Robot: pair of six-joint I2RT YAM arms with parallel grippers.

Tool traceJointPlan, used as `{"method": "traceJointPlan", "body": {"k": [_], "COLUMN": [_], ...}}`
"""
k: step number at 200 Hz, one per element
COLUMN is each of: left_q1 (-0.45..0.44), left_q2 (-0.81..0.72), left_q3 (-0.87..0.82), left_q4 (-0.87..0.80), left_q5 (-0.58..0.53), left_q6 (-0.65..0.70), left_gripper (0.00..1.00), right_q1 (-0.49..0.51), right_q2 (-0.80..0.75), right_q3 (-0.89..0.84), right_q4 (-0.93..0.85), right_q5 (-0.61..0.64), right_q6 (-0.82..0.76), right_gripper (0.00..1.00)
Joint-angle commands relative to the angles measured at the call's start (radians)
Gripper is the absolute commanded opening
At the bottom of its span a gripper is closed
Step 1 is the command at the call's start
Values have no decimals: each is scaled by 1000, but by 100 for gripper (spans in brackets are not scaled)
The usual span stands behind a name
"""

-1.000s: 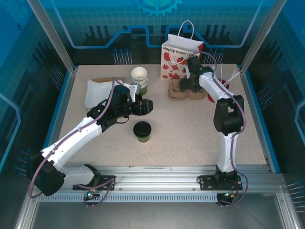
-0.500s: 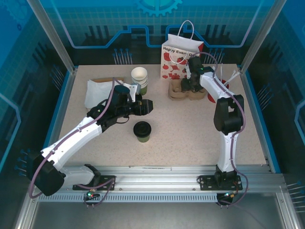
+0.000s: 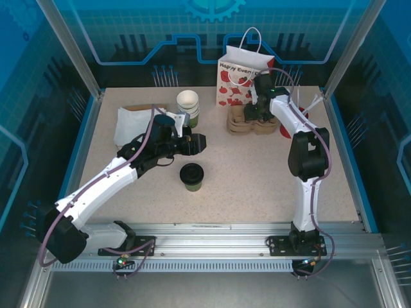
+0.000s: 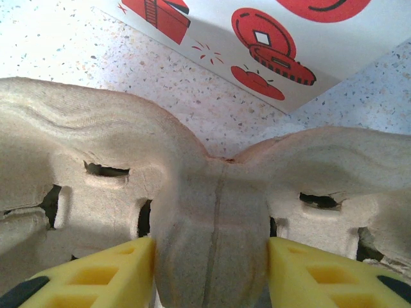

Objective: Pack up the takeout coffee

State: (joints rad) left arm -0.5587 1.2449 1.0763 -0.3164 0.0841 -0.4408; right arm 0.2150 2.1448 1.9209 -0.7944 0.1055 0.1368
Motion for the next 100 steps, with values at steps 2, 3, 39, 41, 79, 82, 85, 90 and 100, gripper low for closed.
{"method": "traceJointPlan", "body": {"k": [2,3,39,41,79,82,85,90,100], "left_q1": [-6,-7,-6,-6,-6,-6,-6,-6,-6], "left_q2": [-2,-2,-17,-18,-31,-33,-35,-38,-46], "left_q3": [-13,-13,-27,-27,-44,-45,-46,-49,-52], "left_q4": [-10,-10,-9,-9,-12,-13,-12,-14,-14], "left_q5": [7,7,-6,-8,-30,-33,-35,-38,-45], "left_q6": [30,30,40,40,48,49,50,51,53], "left_gripper": [72,72,73,73,73,73,73,73,73], "right_q1": [11,12,48,50,98,103,107,114,126], "right_q2": [-44,-44,-80,-82,-128,-131,-134,-139,-149], "right_q3": [41,42,55,57,69,69,69,70,68], "right_q4": [-43,-45,-55,-57,-78,-79,-81,-82,-89], "right_q5": [22,24,65,67,91,92,95,98,103], "right_q6": [-15,-16,-23,-24,-31,-32,-32,-33,-31], "right_gripper": [49,49,49,49,49,49,49,49,48]}}
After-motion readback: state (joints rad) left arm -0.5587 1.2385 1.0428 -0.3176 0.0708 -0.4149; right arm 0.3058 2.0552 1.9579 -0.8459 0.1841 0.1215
